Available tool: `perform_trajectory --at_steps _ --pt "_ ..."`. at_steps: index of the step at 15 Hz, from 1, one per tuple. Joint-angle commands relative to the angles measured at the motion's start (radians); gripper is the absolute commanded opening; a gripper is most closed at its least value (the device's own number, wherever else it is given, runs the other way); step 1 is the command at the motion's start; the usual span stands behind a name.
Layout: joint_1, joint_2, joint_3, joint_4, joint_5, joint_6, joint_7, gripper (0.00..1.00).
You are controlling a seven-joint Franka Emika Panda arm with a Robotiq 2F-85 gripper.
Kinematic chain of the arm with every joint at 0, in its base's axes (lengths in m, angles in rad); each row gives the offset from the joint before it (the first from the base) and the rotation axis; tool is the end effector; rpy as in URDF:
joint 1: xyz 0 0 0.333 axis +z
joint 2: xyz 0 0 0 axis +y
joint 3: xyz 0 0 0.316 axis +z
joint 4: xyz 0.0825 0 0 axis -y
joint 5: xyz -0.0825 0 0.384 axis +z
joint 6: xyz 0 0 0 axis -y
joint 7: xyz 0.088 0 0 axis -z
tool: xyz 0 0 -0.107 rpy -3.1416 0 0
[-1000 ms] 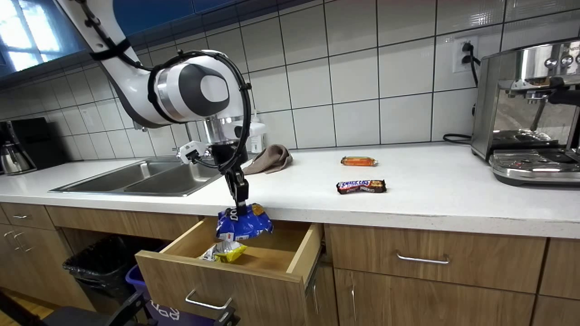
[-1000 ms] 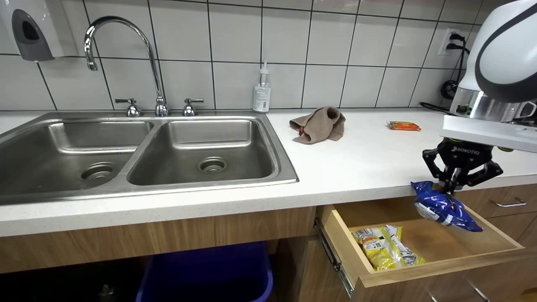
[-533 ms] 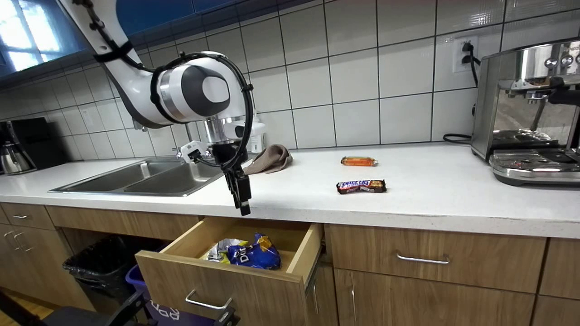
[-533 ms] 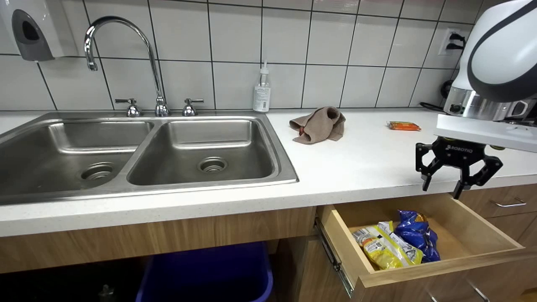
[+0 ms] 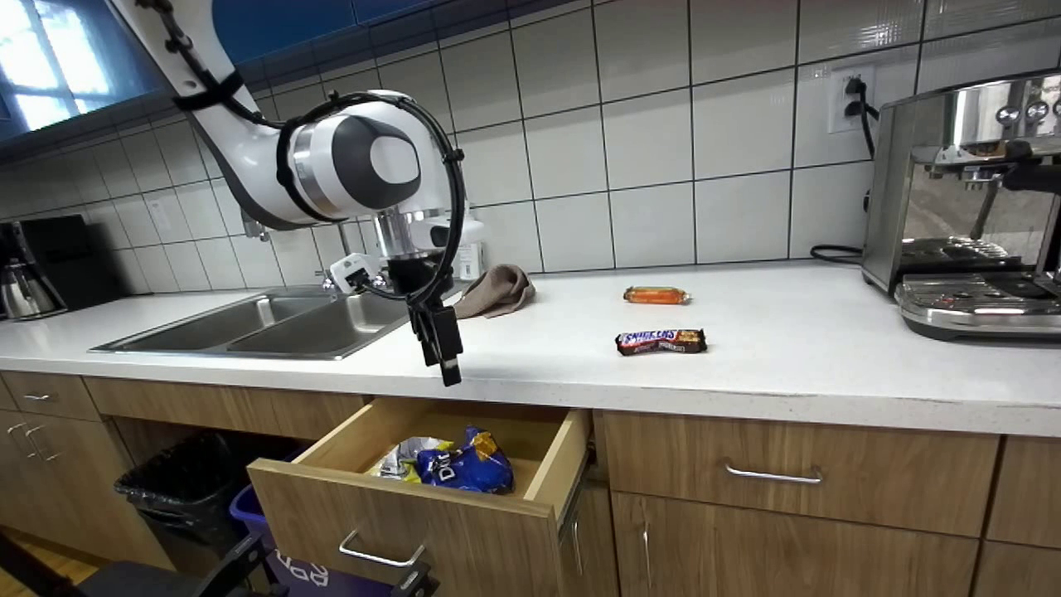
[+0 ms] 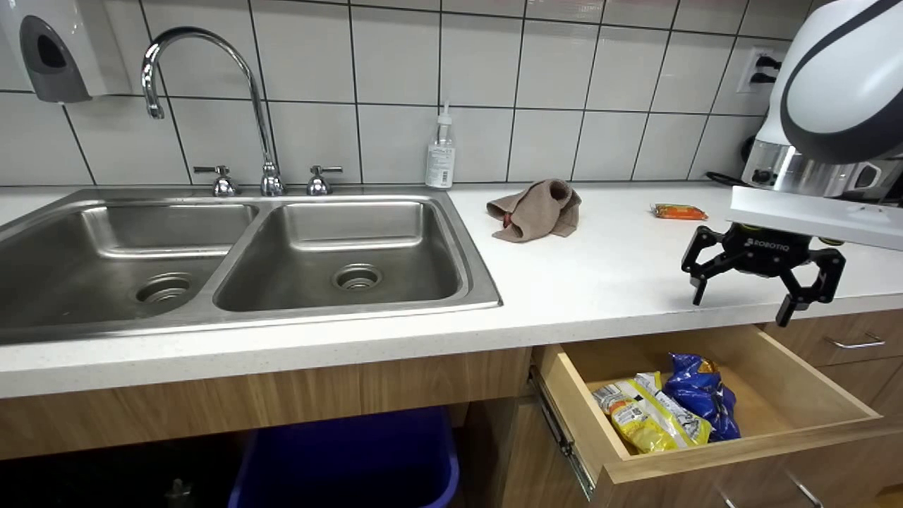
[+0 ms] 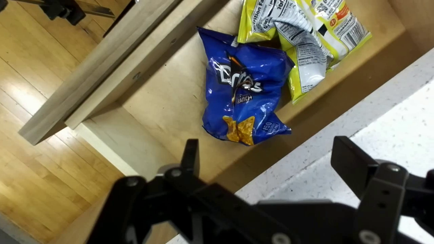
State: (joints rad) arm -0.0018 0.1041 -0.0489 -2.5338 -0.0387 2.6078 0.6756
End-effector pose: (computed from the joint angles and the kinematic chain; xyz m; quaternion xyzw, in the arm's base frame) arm 0.4567 -0.0227 0.2327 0.9405 -0.3393 -0.0106 0.0162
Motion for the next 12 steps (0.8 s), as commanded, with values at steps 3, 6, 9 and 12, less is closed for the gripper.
perform_trajectory --at_steps 3,6,9,12 --pt "-0.004 -0.045 0.008 0.007 0.081 -0.111 -0.17 1.0" --pt "-0.006 -0.068 0.007 -0.001 0.097 -0.16 -0.256 1.0" --pt "-0.008 -0.082 0.005 -0.007 0.088 -0.209 -0.318 1.0" --pt "-0.009 -0.092 0.004 -0.018 0.073 -0.243 -0.359 1.0"
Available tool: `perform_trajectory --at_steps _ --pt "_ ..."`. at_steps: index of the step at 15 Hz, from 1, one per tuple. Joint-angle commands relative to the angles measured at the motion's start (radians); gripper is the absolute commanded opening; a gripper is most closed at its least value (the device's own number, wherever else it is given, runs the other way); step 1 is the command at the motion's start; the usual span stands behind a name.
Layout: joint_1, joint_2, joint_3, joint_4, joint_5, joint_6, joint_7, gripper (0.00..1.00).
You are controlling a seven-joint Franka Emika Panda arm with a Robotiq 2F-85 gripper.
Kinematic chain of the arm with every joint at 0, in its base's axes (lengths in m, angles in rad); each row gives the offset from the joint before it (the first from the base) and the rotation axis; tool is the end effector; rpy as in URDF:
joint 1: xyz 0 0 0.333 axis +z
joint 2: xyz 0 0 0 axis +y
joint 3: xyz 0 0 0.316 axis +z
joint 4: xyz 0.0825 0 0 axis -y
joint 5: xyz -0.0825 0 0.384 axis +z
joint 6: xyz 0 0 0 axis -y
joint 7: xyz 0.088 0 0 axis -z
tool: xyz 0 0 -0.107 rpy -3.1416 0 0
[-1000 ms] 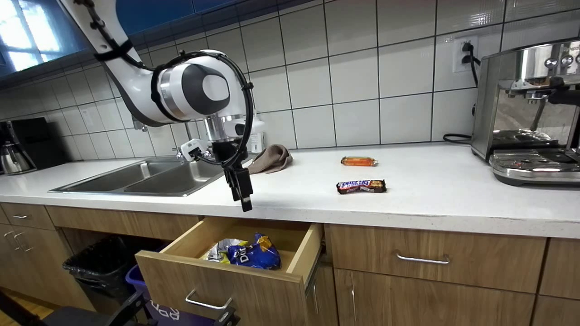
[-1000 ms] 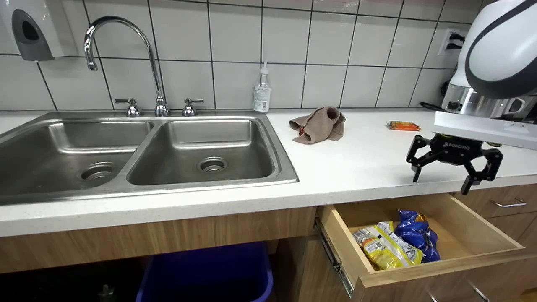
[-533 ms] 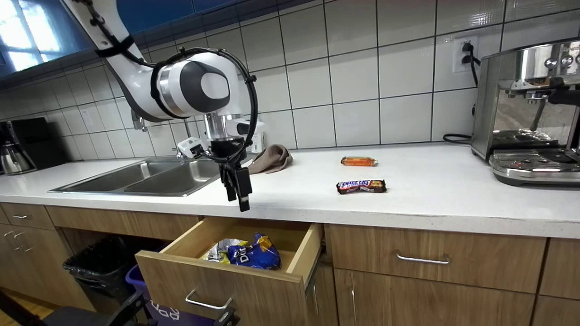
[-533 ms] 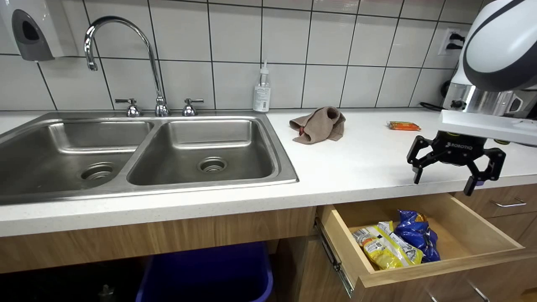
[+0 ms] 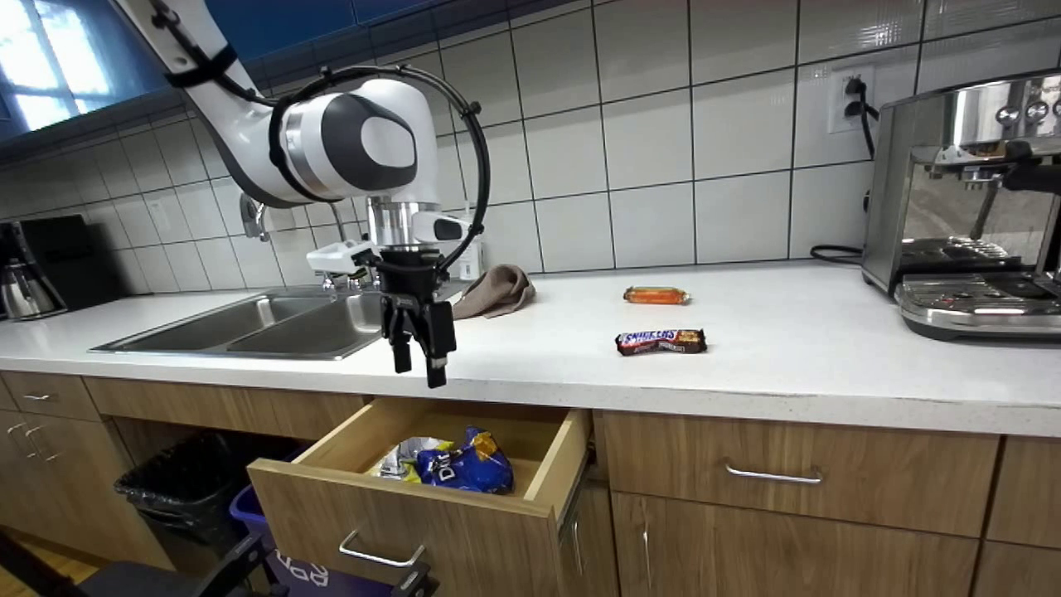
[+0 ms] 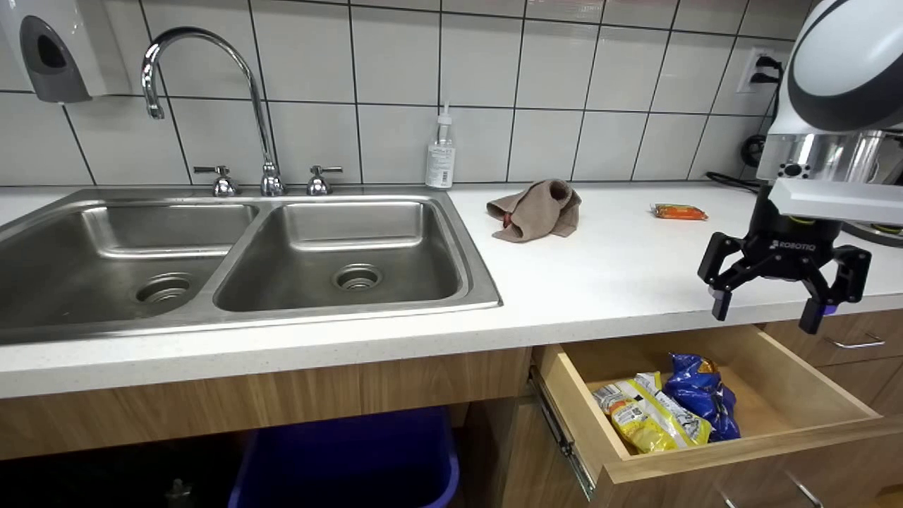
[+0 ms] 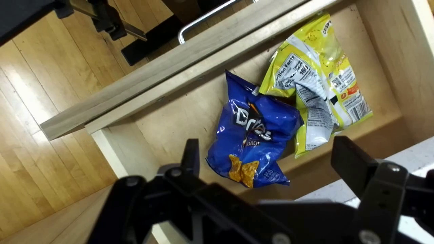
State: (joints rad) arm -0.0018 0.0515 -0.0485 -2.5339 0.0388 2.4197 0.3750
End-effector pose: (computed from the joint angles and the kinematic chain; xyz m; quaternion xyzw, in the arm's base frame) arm 0.4401 -0.0222 0.2417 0.9707 -0.2256 -0.0833 0.0032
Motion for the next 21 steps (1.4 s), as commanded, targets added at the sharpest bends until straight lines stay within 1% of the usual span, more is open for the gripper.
perform_trajectory --at_steps 1,6,12,18,21 --pt "-0.009 -0.041 0.004 -0.024 -0.008 -0.062 -0.071 1.0" --pt "-0.009 -0.05 0.004 -0.06 -0.033 -0.097 -0.129 1.0" --pt "-0.009 -0.061 0.004 -0.12 -0.076 -0.117 -0.151 1.0" --pt "-0.009 -0.083 0.006 -0.181 -0.064 -0.087 -0.148 1.0" --pt "-0.009 -0.088 0.007 -0.208 -0.061 -0.054 -0.142 1.0"
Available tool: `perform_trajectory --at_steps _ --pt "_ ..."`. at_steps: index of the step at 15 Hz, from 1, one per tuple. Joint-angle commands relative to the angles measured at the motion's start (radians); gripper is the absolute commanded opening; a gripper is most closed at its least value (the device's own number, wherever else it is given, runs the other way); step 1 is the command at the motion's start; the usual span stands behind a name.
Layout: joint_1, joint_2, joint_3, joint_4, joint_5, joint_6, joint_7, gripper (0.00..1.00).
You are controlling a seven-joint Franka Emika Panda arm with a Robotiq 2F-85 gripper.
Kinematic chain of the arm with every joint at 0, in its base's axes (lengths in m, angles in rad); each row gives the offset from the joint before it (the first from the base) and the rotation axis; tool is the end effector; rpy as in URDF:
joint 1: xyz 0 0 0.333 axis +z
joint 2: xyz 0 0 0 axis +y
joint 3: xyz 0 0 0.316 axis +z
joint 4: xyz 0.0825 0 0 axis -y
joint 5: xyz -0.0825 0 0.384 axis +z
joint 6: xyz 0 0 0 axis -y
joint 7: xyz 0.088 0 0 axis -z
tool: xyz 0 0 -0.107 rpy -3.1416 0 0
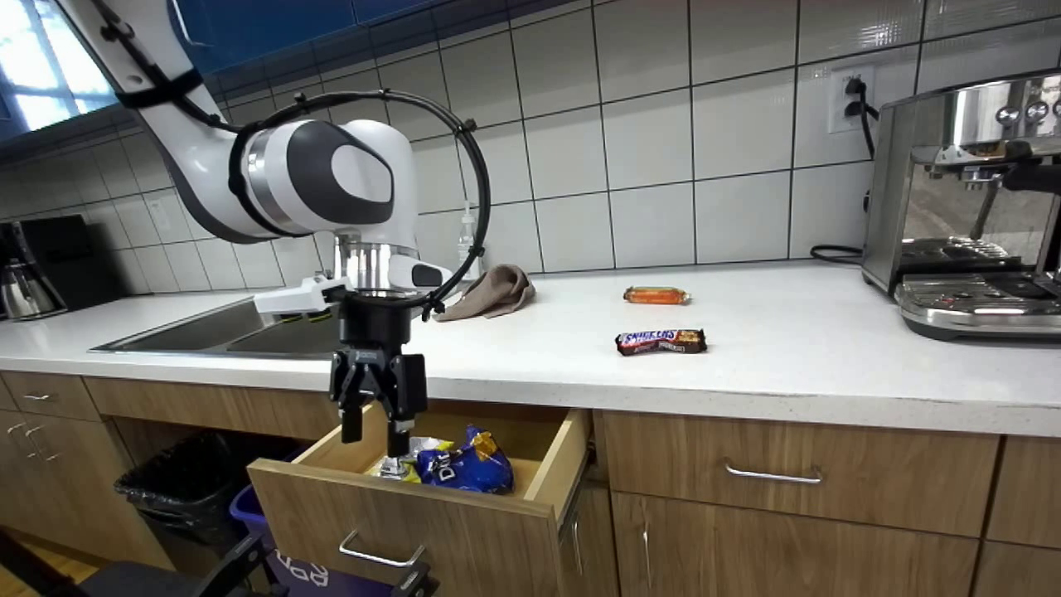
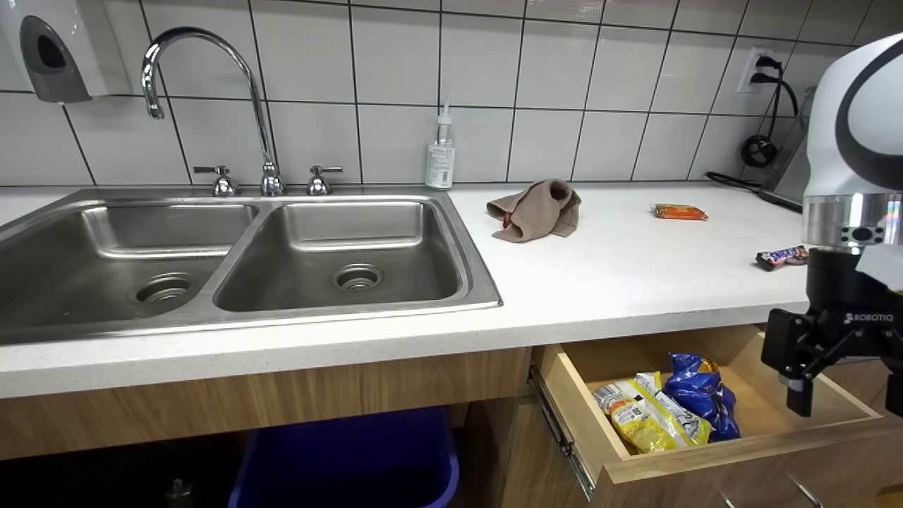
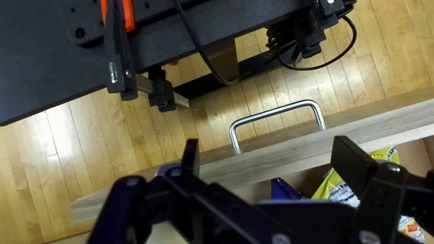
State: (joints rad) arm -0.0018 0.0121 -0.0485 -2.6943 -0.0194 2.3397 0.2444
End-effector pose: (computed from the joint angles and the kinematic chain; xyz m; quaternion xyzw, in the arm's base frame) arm 0.3663 -0.0188 0.2031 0.9737 -0.1366 -0.1809 0.0236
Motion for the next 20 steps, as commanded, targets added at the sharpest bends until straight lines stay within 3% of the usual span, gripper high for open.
perform_trajectory --at_steps 1,20 --pt "-0.009 -0.047 0.008 -0.056 -0.004 0.04 -0.008 1.0" --pt "0.006 0.108 0.001 -0.079 -0.072 0.176 0.028 1.0"
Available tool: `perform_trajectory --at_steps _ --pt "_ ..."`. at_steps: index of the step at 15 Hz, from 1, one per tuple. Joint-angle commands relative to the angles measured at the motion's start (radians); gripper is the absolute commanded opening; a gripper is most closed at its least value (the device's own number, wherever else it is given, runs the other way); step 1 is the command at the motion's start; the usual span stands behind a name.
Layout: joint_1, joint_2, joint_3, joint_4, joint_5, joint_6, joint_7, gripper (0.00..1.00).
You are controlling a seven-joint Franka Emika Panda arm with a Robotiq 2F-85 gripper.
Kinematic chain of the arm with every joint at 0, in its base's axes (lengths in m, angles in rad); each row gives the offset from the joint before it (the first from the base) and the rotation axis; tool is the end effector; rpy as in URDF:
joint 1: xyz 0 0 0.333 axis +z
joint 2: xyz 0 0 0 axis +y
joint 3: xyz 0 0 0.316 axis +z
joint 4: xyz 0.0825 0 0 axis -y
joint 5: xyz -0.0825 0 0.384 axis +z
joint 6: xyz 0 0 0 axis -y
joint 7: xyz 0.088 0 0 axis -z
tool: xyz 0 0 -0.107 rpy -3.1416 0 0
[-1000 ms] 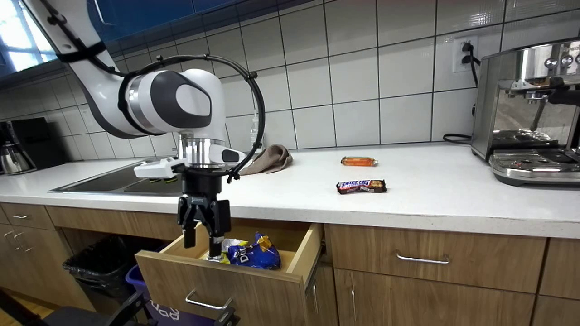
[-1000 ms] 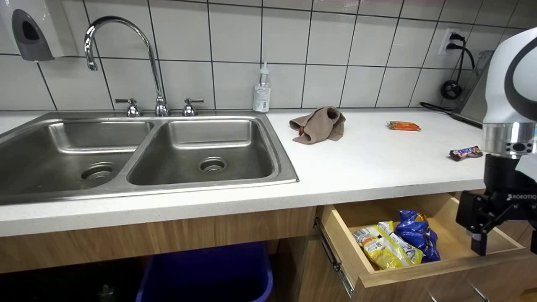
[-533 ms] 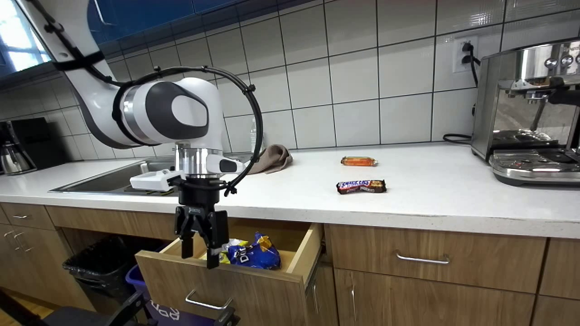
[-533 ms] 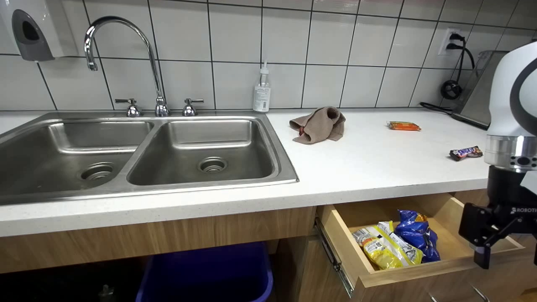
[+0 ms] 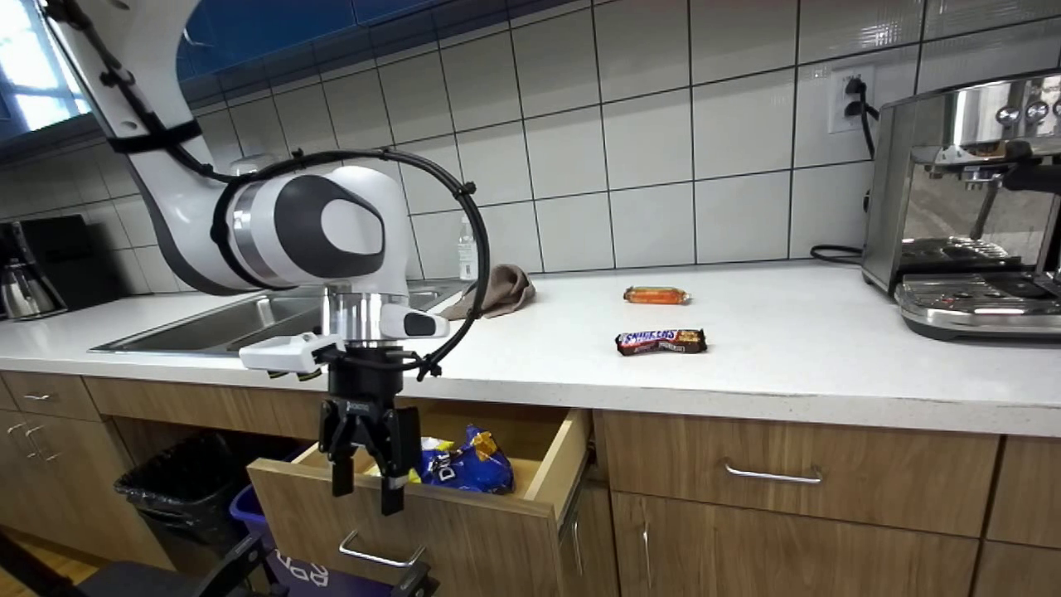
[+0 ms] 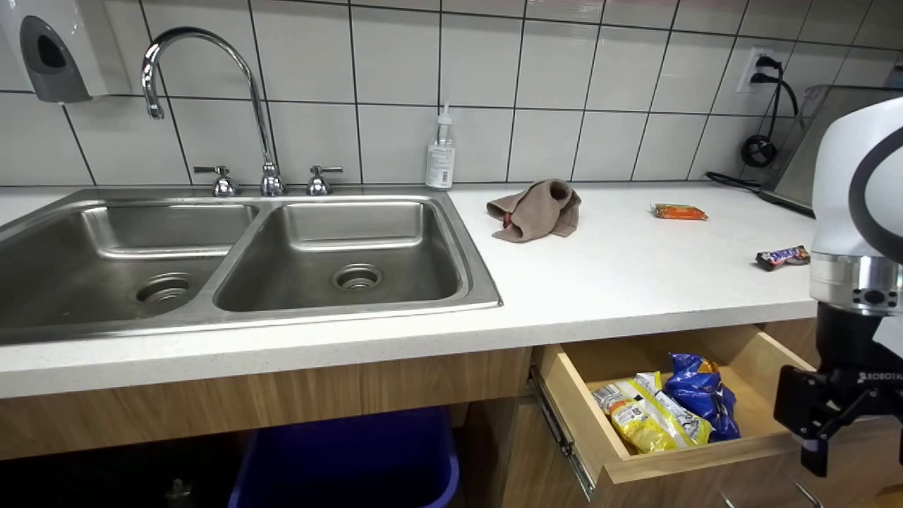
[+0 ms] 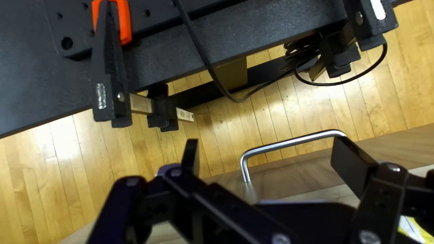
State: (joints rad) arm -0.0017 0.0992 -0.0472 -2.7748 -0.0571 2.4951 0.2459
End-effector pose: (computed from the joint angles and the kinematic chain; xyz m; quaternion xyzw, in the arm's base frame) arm 0.3363 -0.0169 0.1588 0.9748 -0.1192 -0.1859 0.0334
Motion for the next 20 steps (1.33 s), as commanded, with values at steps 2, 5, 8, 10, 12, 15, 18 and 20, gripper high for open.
perform_trajectory --at_steps 2,5,8,10,12,15,18,20 --pt "0.008 0.035 -0.004 0.002 -0.043 0.034 0.033 1.0" --pt "0.011 0.059 -0.01 0.006 -0.055 0.059 0.045 1.0" --pt "0.016 0.084 -0.015 0.017 -0.059 0.077 0.056 1.0" --pt "0.018 0.1 -0.018 0.029 -0.055 0.088 0.061 1.0" --pt "0.021 0.114 -0.021 0.041 -0.054 0.099 0.067 1.0" --pt "0.026 0.132 -0.026 0.06 -0.052 0.105 0.07 1.0" --pt "0.029 0.148 -0.032 0.084 -0.052 0.103 0.072 1.0" --pt "0.032 0.159 -0.036 0.104 -0.051 0.102 0.072 1.0"
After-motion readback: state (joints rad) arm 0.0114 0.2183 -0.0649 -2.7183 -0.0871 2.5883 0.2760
